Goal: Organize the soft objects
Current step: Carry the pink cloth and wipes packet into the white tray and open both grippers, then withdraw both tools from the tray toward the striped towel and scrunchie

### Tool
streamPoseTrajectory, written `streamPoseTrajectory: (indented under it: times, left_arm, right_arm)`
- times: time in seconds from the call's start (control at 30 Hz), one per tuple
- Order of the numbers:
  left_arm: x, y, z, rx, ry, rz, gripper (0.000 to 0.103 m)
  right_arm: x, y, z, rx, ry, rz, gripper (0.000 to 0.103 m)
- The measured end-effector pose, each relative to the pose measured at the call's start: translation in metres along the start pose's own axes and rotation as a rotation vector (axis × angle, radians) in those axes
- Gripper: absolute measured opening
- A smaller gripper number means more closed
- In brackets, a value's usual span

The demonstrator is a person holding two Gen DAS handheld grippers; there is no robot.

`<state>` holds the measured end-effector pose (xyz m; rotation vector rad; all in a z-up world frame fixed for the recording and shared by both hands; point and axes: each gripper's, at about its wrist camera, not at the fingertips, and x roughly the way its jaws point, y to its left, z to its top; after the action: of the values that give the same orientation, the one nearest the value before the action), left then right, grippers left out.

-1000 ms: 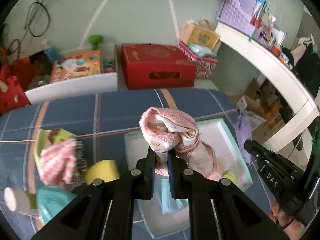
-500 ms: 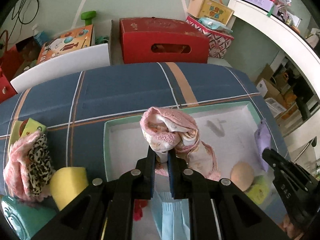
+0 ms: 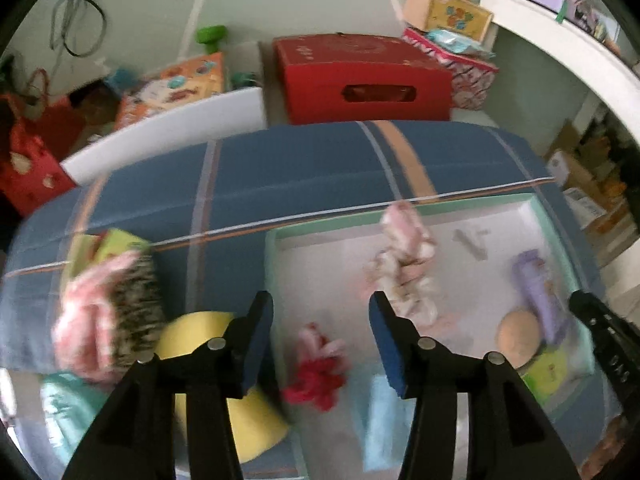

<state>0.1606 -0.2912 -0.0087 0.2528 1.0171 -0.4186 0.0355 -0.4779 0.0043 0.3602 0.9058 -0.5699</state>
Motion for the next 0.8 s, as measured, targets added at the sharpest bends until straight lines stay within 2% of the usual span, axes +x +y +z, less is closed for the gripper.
streamPoseTrajectory:
  times: [0.03, 0.07, 0.1, 0.17, 0.23, 0.43, 0.57, 0.6, 0.8]
  left_arm:
    - [-0.003, 0.002, -0.001, 0.007, -0.005, 0.024, 0.064]
    - [-0.008, 0.004, -0.002, 0.014, -0.014, 0.048, 0.070]
    - [-0.014, 0.008, -0.004, 0.019, -0.027, 0.061, 0.072]
    - [-0.021, 0.017, -0.007, 0.016, -0.036, 0.078, 0.077]
    - [-0.028, 0.029, -0.011, 0.000, -0.040, 0.111, 0.081]
    - [-0.046, 0.070, -0.021, -0.039, -0.066, 0.167, 0.088]
    - [-0.055, 0.096, -0.029, -0.075, -0.073, 0.190, 0.089]
    - [-0.057, 0.104, -0.032, -0.089, -0.076, 0.202, 0.089]
    - [-0.064, 0.137, -0.039, -0.156, -0.085, 0.187, 0.090]
  right_arm:
    - [0.000, -0.001, -0.001, 0.002, 0.012, 0.002, 0.041]
    - [0.000, -0.001, -0.001, 0.003, 0.021, 0.005, 0.048]
    - [0.000, -0.001, -0.002, 0.005, 0.031, 0.012, 0.055]
    - [-0.002, 0.001, -0.003, 0.008, 0.043, 0.026, 0.059]
    - [-0.005, 0.004, -0.004, 0.005, 0.053, 0.044, 0.070]
    - [-0.008, 0.018, -0.007, -0.028, 0.079, 0.035, 0.083]
    - [-0.006, 0.025, -0.011, -0.043, 0.096, 0.041, 0.096]
    - [-0.006, 0.026, -0.012, -0.040, 0.099, 0.050, 0.103]
    - [-0.007, 0.039, -0.016, -0.078, 0.099, 0.021, 0.103]
